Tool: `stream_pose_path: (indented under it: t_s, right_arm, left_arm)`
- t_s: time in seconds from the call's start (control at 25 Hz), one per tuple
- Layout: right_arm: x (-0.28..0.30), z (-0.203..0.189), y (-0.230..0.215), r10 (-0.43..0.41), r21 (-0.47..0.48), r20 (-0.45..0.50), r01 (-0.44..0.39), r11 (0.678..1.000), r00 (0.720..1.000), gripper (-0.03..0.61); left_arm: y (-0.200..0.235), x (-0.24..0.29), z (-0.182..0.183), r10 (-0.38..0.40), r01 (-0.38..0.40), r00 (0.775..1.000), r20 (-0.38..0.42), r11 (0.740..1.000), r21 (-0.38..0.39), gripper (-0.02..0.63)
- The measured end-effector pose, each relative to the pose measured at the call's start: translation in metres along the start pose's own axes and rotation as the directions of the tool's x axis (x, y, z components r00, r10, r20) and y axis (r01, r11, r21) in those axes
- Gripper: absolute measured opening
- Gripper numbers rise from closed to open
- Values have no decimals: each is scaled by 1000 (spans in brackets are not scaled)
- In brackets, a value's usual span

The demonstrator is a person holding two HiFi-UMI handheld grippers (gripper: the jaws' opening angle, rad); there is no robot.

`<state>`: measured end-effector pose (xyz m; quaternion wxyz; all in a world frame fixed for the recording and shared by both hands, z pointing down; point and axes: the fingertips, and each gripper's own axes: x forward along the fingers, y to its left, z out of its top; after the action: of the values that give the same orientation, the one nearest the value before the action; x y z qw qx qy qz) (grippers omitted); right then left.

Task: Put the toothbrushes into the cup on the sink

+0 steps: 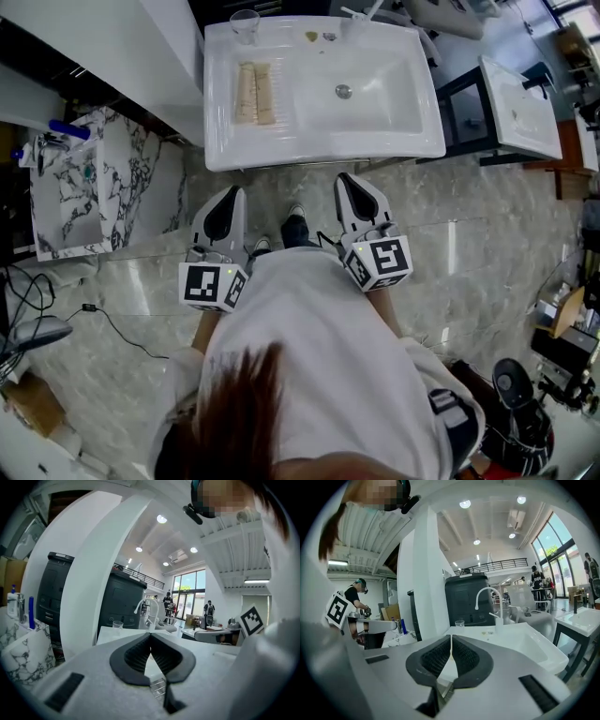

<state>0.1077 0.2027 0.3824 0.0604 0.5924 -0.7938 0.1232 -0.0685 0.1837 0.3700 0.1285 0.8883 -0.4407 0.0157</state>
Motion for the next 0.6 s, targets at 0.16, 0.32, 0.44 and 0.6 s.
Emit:
stream_pose_path:
  t_s: [0.16,0.32,0.44,0.6]
  right_arm:
    - [13,5,-22,29,-8,-10,-29,1000,1000,17]
    - [20,9,-42,54,-16,-16,-55,998,998,17]
    - [23,7,-54,72,-19,-28,-72,997,997,17]
    - [30,5,-61,97,-20,-37,-98,995,995,17]
  left_arm:
    - [-4,22,5,31,-31,999,16,1000,0,15]
    - [-11,39,8,54,-54,998,29,999,4,15]
    - [-14,48,8,75,-75,996,38,997,6,15]
    - [-13,55,8,98,-98,994,41,995,19,15]
